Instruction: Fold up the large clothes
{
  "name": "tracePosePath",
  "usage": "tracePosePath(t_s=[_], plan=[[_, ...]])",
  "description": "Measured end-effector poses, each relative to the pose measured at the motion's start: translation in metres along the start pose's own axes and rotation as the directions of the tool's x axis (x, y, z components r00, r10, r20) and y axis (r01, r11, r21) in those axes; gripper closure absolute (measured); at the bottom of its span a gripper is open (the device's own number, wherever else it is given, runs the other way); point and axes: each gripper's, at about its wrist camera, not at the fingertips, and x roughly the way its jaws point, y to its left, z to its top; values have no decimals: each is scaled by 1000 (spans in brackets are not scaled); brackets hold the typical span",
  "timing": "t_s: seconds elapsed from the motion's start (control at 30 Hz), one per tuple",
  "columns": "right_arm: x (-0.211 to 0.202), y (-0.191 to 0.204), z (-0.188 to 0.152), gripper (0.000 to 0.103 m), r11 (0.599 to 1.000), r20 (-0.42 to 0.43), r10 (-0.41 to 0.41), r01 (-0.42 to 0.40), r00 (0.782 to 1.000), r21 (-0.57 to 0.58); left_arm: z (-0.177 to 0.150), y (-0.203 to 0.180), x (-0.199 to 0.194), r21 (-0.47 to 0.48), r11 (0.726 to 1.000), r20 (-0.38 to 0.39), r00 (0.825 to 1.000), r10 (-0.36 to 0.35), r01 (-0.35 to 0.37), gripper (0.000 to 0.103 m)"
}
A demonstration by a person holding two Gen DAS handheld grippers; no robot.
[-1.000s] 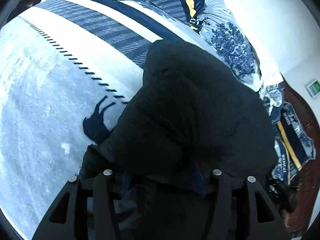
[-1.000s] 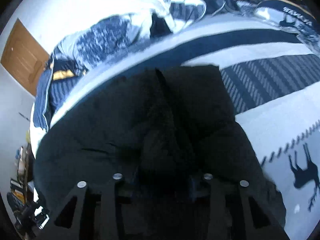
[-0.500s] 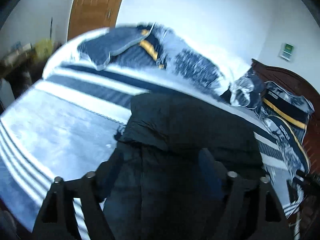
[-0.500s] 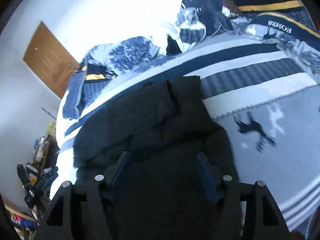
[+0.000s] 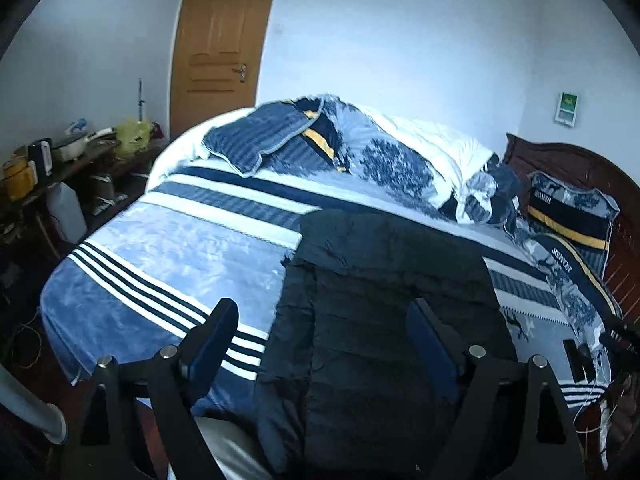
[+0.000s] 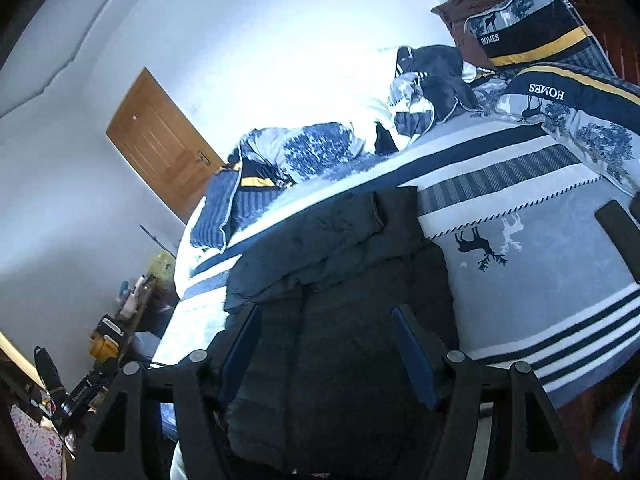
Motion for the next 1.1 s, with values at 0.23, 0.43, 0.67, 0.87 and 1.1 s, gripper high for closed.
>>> tracePosePath(t_s=[0.23, 0.43, 0.67, 0.87, 1.1], plan=[[1, -22, -13, 32, 998, -14, -3, 4, 1000, 70, -12, 8, 14, 0, 1000, -56, 998, 10, -10, 15], [45, -53, -51, 32, 989, -132, -63, 80, 989, 125, -49, 24, 68, -83, 997, -196, 980, -17, 0, 15], [104, -89, -103, 32, 974, -327, -144, 192, 934, 122, -109, 46, 134, -113, 991, -404, 915, 14, -65, 16], [122, -110, -128, 32, 966, -391, -195, 246, 900, 84, -140, 52, 163, -77, 988, -505, 860, 76, -132, 16], [144, -109, -146, 54, 968, -473, -197, 247, 859, 44, -171, 32, 186, -30, 993, -584, 809, 72, -110, 35]])
